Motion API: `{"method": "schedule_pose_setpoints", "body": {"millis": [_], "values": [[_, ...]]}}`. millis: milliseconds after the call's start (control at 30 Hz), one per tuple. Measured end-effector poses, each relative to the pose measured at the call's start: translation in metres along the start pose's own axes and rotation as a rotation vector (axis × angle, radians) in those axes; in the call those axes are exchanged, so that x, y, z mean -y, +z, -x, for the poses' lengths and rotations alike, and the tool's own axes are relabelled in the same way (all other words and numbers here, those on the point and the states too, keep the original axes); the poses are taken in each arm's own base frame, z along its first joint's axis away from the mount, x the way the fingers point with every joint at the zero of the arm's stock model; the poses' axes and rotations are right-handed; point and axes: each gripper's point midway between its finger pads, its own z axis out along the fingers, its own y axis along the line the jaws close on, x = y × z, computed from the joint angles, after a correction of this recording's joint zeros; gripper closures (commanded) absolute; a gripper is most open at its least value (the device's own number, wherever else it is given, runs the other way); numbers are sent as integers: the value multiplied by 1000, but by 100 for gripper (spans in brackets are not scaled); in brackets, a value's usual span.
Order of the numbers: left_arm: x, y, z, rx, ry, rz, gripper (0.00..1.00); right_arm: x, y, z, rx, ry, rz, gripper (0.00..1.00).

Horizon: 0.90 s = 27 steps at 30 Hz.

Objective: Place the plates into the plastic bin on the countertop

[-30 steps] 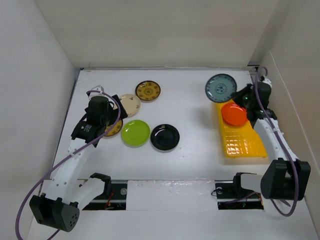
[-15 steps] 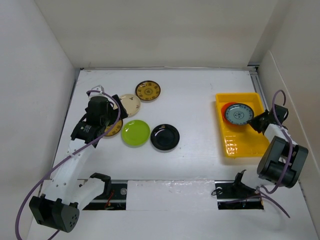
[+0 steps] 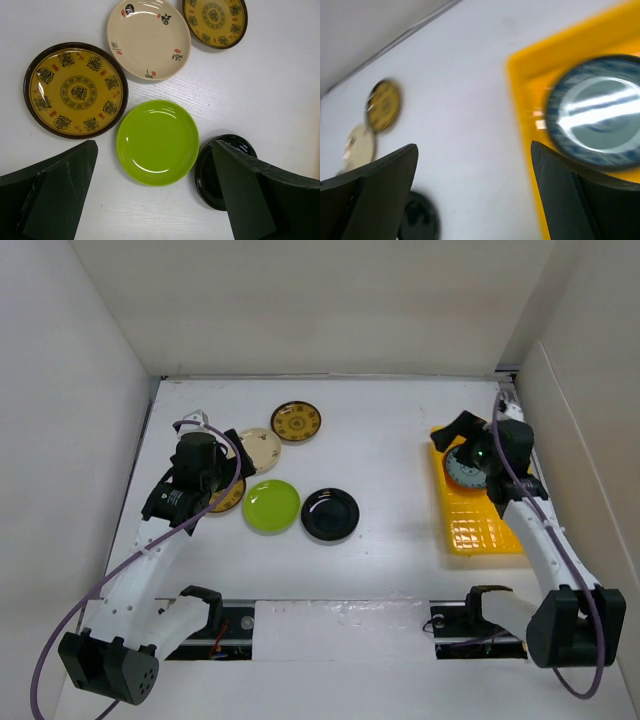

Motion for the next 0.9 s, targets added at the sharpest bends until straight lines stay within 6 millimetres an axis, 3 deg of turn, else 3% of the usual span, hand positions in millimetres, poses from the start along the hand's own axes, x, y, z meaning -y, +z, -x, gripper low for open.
{"method": "schedule_pose_setpoints", "body": {"millis": [67, 167, 267, 367, 433, 600, 700, 833, 867, 900], "values": [[0, 0, 0, 0, 0, 0, 0, -48, 1, -13, -53, -100, 149, 4], [0, 0, 0, 0, 0, 0, 0, -83, 19, -57, -195, -197, 292, 7], [0, 0, 0, 0, 0, 1, 0, -80, 35, -134, -407, -235, 335, 11], [0, 0, 0, 0, 0, 1, 0, -74, 28, -211, -619, -250, 376, 15], [0, 0, 0, 0, 0, 1, 0, -77, 20, -246, -715, -260, 413, 17], [0, 0, 0, -1, 0, 1, 0, -114, 15, -281, -753, -278, 573, 26], [0, 0, 0, 0, 1, 1, 0, -125, 18, -294, -766, -268, 613, 44], [0, 0, 0, 0, 0, 1, 0, -129, 27, -307, -780, -244, 616, 78], [0, 0, 0, 0, 0, 1, 0, -129, 29, -309, -782, -237, 614, 97], [0, 0, 0, -1, 0, 1, 0, -128, 30, -311, -785, -229, 606, 100]]}}
